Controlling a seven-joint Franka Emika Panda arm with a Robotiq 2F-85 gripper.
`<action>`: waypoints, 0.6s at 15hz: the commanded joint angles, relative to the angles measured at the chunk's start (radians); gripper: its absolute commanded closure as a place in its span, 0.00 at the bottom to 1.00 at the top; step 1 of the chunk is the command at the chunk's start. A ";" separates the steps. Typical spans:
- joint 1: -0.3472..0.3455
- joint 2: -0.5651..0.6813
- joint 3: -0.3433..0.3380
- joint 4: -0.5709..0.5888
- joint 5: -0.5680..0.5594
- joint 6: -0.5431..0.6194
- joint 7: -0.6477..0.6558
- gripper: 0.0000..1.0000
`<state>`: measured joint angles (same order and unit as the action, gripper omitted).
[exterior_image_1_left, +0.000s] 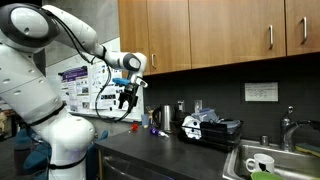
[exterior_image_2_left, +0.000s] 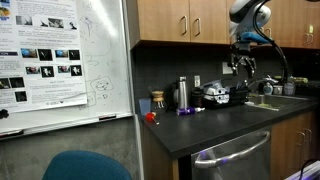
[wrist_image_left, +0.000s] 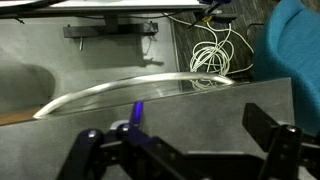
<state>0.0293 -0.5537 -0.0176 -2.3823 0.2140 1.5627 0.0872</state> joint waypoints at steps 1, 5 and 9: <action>-0.016 0.001 0.013 0.002 0.005 -0.003 -0.006 0.00; -0.016 0.001 0.013 0.002 0.005 -0.003 -0.006 0.00; -0.016 -0.006 0.013 -0.005 0.004 0.017 -0.012 0.00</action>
<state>0.0288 -0.5537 -0.0175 -2.3828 0.2140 1.5649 0.0866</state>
